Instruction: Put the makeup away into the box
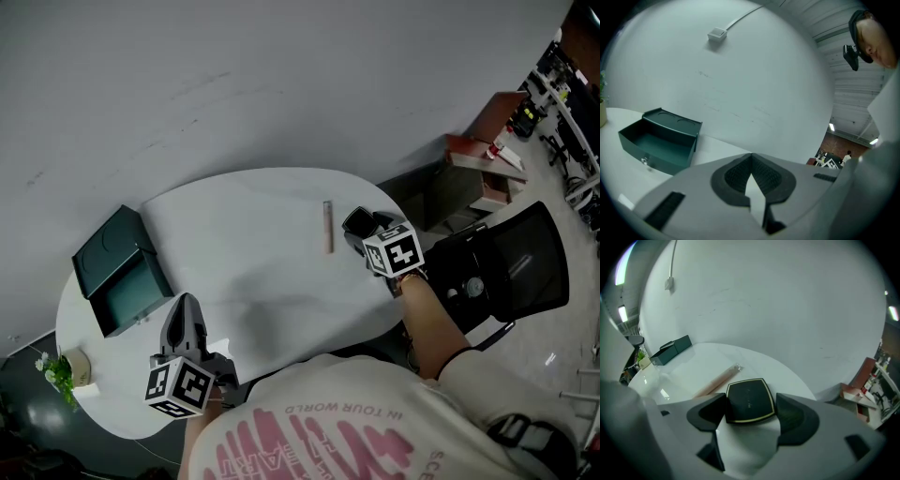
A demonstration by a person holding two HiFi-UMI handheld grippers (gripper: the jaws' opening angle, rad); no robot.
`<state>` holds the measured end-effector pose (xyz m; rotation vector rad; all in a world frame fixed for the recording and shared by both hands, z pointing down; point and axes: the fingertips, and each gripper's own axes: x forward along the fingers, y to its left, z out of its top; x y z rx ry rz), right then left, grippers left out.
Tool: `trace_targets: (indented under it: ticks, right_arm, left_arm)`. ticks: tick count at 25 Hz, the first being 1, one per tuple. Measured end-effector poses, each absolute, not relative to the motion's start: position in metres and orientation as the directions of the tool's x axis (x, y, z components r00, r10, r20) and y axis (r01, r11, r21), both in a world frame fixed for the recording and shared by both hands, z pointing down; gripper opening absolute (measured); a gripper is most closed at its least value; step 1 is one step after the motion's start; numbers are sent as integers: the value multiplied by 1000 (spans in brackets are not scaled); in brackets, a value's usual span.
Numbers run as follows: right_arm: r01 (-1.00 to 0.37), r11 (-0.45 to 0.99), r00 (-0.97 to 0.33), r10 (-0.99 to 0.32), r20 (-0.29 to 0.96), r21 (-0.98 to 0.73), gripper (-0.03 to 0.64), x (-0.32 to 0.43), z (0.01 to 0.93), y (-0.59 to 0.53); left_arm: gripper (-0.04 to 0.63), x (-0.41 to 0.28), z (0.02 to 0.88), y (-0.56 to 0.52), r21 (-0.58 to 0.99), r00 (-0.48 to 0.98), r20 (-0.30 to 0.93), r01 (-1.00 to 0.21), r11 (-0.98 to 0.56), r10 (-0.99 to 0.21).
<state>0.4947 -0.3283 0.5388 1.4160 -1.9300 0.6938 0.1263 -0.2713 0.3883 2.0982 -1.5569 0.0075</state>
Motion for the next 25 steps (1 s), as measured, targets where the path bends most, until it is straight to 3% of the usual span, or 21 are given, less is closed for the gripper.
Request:
trace_targets:
  ticks: [15, 25]
  right_arm:
    - [-992, 95, -127, -681, 722, -86, 333, 476, 511, -305]
    - [-962, 176, -274, -649, 710, -210, 331, 373, 493, -282]
  left_arm:
    - [2, 62, 385, -233, 411, 275, 281, -900, -144, -919]
    - [0, -4, 386, -183, 434, 196, 294, -900, -52, -935]
